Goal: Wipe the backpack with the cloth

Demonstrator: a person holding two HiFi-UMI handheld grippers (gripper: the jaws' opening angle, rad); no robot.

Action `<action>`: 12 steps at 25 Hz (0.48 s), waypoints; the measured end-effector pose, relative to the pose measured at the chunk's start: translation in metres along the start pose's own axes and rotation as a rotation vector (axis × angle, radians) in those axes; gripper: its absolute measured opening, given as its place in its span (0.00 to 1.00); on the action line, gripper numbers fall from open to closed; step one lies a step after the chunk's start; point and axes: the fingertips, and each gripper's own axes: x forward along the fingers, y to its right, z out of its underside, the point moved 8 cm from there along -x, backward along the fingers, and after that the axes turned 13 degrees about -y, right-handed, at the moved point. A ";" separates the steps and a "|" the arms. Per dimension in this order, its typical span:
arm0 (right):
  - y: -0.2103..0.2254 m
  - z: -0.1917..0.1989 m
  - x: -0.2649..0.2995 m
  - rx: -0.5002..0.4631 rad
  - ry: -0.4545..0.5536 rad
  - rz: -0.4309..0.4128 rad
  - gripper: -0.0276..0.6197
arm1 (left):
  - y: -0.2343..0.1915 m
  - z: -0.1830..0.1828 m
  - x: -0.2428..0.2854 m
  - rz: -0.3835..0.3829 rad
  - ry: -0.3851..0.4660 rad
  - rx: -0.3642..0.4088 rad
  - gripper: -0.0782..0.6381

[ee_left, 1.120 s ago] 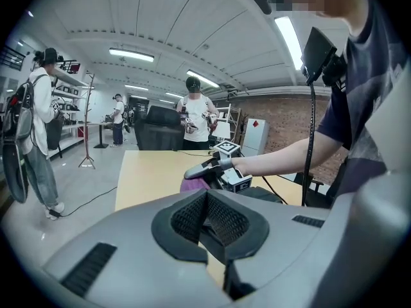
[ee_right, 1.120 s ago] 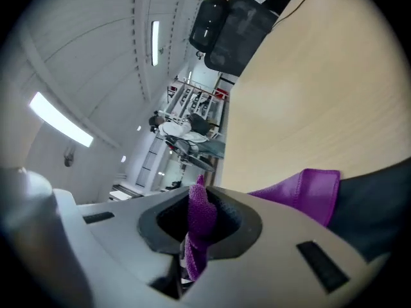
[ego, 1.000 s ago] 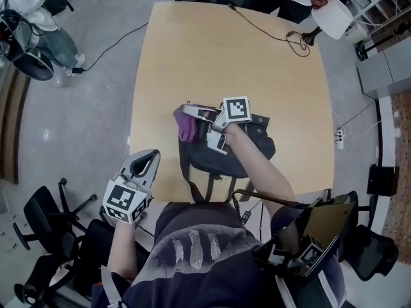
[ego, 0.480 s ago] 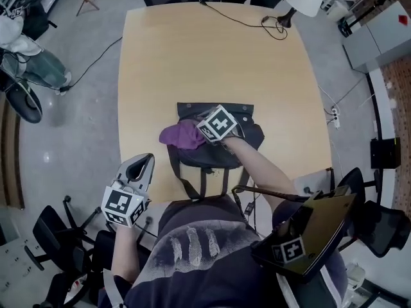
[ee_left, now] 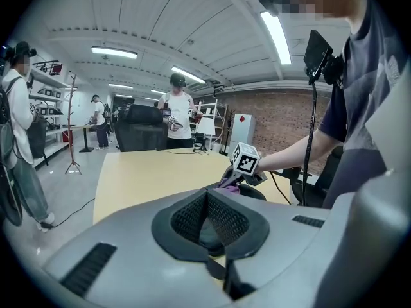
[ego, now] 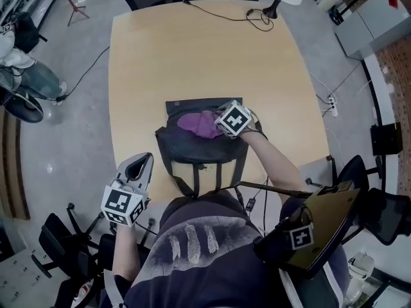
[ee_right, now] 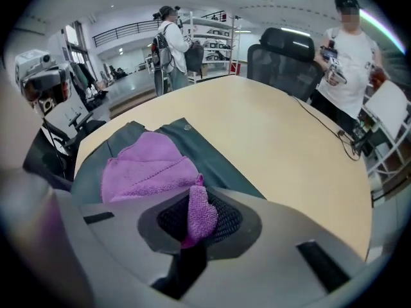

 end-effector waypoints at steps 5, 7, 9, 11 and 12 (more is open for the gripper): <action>0.034 0.027 -0.009 0.075 -0.002 0.066 0.10 | 0.011 -0.014 0.008 0.015 0.008 0.028 0.12; 0.046 0.023 -0.012 0.074 0.006 0.100 0.10 | 0.008 -0.017 0.009 0.009 0.016 0.040 0.12; 0.052 0.025 -0.014 0.083 0.004 0.122 0.10 | 0.008 -0.015 0.007 0.005 0.010 0.042 0.12; 0.061 0.038 -0.016 0.112 -0.015 0.126 0.10 | 0.017 -0.016 0.008 0.006 0.000 0.046 0.12; 0.068 0.046 -0.020 0.125 -0.027 0.134 0.10 | 0.022 -0.019 0.009 0.007 -0.001 0.052 0.12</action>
